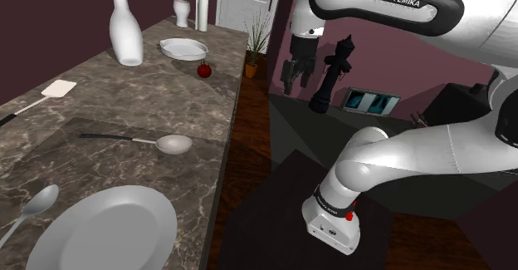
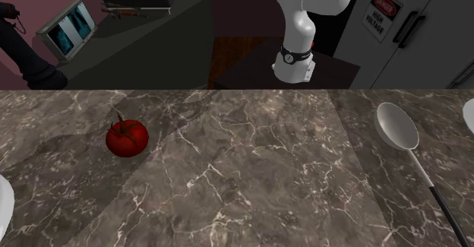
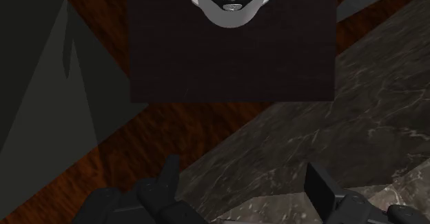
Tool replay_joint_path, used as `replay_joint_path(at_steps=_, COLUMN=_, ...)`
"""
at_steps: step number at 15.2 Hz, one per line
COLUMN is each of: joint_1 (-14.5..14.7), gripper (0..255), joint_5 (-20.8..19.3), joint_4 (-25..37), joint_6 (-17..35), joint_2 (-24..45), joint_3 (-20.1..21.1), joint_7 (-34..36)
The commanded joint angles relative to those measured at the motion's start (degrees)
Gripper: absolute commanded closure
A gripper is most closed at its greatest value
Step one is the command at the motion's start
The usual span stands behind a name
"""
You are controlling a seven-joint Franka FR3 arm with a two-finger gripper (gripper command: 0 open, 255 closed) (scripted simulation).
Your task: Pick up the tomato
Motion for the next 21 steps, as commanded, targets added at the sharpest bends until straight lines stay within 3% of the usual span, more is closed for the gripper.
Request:
replay_joint_path(at_steps=1, joint_1=0.0, gripper=0, joint_5=0.0, joint_4=0.0, joint_6=0.0, joint_2=0.0, joint_3=0.0, joint_7=0.0)
replay_joint_path(at_steps=11, joint_1=0.7, gripper=0, joint_5=-0.36, joint_4=7.0, joint_6=16.31, joint_2=18.21, joint_3=-1.76, joint_7=-3.94)
replay_joint_path(at_steps=21, joint_1=1.39, gripper=0, joint_5=0.97, joint_4=21.11, joint_6=26.41, joint_2=37.37, joint_3=-2.73, joint_7=-8.03)
